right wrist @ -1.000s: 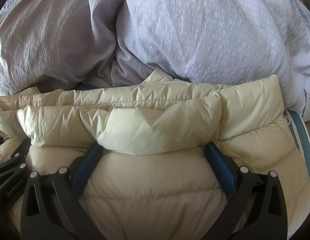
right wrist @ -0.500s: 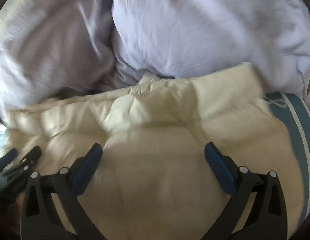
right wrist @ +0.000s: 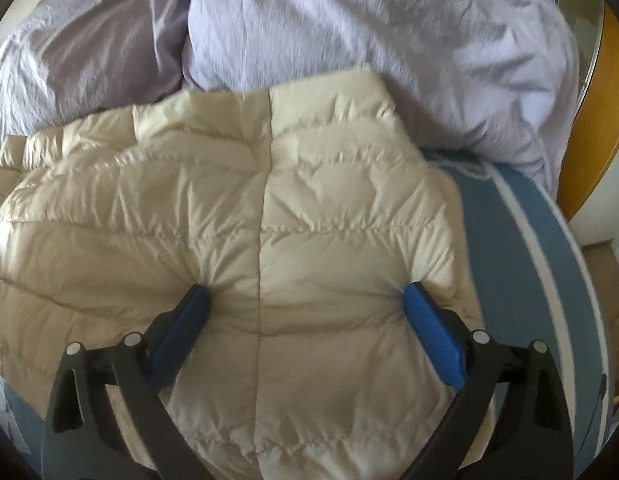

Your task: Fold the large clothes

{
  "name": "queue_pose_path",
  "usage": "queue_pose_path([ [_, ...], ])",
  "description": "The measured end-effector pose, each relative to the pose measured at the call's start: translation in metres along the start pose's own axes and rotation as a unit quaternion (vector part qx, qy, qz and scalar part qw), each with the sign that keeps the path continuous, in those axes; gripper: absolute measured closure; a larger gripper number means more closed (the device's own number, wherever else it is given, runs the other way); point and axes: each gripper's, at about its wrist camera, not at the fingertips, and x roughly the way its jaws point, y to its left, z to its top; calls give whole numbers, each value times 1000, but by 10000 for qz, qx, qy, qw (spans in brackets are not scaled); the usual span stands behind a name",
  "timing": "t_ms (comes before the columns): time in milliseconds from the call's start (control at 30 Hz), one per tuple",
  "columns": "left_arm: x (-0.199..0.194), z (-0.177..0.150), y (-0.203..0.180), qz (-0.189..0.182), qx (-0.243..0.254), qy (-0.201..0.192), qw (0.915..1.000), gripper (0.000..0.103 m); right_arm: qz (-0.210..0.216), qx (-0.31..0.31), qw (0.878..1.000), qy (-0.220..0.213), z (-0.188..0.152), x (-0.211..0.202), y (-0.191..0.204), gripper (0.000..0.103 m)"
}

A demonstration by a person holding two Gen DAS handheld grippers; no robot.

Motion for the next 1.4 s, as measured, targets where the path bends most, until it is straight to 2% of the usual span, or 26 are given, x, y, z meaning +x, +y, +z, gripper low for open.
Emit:
queue_pose_path([
  [67,5,-1,-1,-1,7,33,10000,6,62,103,9999,110,-1,9,-2,2],
  [233,5,0,6,-188,-75,158,9997,8,219,326,9988,301,1,10,-11,3],
  [367,-30,-8,32,-606,-146,-2,9981,11,691,772,9946,5,-4,-33,-37,3],
  [467,-45,-13,52,-596,-243,-123,9978,11,764,1186,9900,-81,-12,-53,-67,2],
  [600,-39,-22,74,-692,-498,117,9963,11,835,1691,9815,325,-30,-42,-99,2],
  [733,-23,-32,90,-1185,-1005,516,9865,11,1190,1998,9708,586,-50,-30,-111,3],
  [933,-20,-43,88,-1569,-1257,737,9768,11,1531,2158,9622,650,-63,-25,-113,17],
  [1033,-21,-45,81,-1639,-1229,745,9760,14,1758,2152,9584,655,-67,-27,-111,34],
  [1133,-24,-47,74,-1715,-1175,752,9753,25,1898,2173,9552,663,-69,-26,-107,46],
  [1200,-25,-48,71,-1827,-1173,774,9731,41,1952,2184,9539,661,-72,-26,-104,54],
  [1267,-26,-50,68,-1911,-1199,784,9711,52,2067,2257,9498,650,-73,-26,-103,69],
  [1367,-28,-50,67,-1981,-1225,721,9698,72,2235,2345,9443,583,-76,-31,-101,82],
  [1400,-31,-50,68,-2011,-1242,675,9693,80,2235,2326,9449,557,-75,-34,-100,83],
])
